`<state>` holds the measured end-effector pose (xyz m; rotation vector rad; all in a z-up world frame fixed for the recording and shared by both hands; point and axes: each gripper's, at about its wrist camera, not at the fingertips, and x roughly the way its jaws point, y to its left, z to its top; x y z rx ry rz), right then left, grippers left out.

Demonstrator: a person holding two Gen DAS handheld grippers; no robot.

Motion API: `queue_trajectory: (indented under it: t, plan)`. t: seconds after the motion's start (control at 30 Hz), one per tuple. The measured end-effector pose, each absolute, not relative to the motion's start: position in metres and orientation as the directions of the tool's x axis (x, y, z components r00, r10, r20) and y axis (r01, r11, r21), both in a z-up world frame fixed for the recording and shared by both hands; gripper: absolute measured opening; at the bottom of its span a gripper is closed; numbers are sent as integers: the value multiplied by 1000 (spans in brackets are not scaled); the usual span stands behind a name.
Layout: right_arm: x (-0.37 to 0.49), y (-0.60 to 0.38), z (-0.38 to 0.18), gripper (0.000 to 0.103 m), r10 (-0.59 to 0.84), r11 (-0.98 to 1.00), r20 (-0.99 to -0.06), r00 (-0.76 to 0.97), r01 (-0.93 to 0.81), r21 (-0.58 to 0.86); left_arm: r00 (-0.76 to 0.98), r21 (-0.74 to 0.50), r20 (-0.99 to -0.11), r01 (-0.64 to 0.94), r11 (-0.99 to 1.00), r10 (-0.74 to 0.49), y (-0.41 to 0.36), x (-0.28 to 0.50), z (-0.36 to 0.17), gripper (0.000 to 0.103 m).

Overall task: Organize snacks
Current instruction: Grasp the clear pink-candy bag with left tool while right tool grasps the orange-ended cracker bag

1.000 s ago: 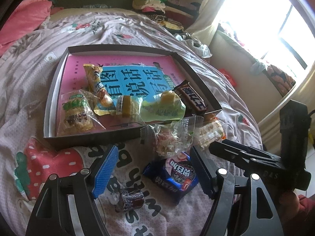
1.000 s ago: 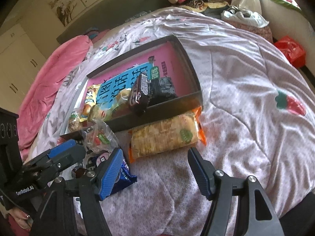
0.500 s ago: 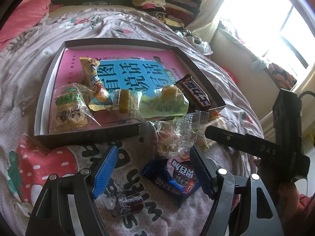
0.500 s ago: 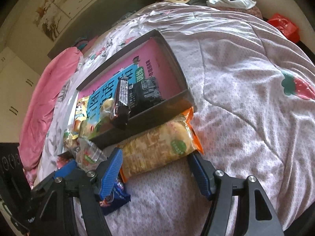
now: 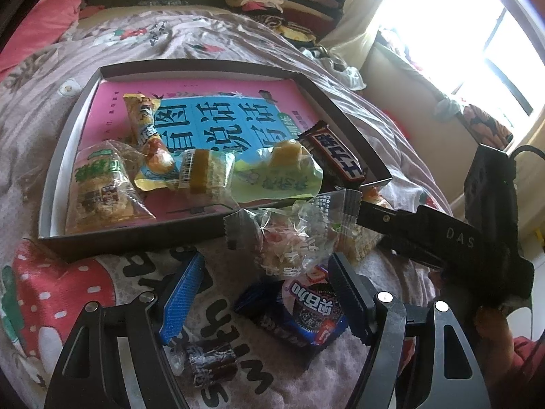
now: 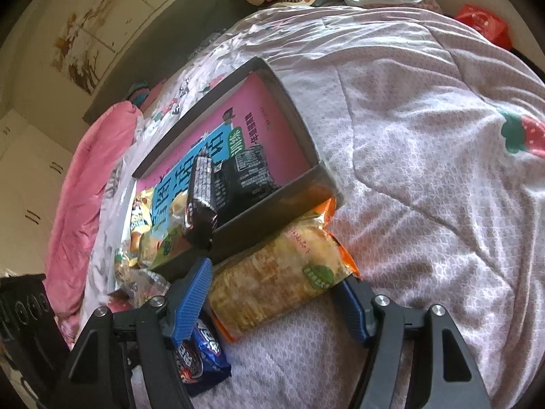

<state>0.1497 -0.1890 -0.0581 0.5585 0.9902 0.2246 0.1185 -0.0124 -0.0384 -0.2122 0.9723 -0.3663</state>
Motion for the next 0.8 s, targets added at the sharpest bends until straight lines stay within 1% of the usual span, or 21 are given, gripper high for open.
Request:
queue_trajectory:
  t: [0.07,0.2,0.23,0.5,0.57,0.6,0.63,0.67,0.7,0.73,0.8]
  plan:
    - [151,-191,-60,66,423,836,-726,543,74,543,508,-340,-764,208,917,-398,-13,120,-39,76]
    - [152,-199,-64,54,433,818,-714,550,93,568,506,-339,-766,208,918,-397,-16,124,-40,76]
    - [152,-201,-65,52,441,811,-708,551,93,578,505,-340,-766,205,918,-397,-16,126,-41,76]
    - [149,-205,-62,48,451,812,-699,554,71,580,498,-383,-758,182,906,-421,-16,130,-47,76]
    - [147,-207,-60,46,452,812,-696,558,64,580,490,-413,-751,173,894,-442,-13,132,-49,64]
    - [146,-206,-58,46,450,817,-696,559,56,574,489,-417,-750,172,893,-445,-12,133,-49,64]
    - [145,-206,-56,45,447,823,-697,561,49,567,491,-418,-749,170,893,-444,-12,133,-49,61]
    - [144,-205,-54,44,443,828,-696,565,41,559,493,-421,-746,172,890,-448,-12,134,-49,56]
    - [143,-204,-51,43,443,831,-694,568,31,556,493,-424,-744,173,889,-451,-12,133,-49,54]
    - [142,-204,-49,42,443,833,-692,570,22,552,493,-430,-740,174,886,-457,-11,134,-49,50]
    - [140,-202,-43,41,435,845,-690,578,2,535,498,-433,-735,178,884,-460,-11,133,-48,49]
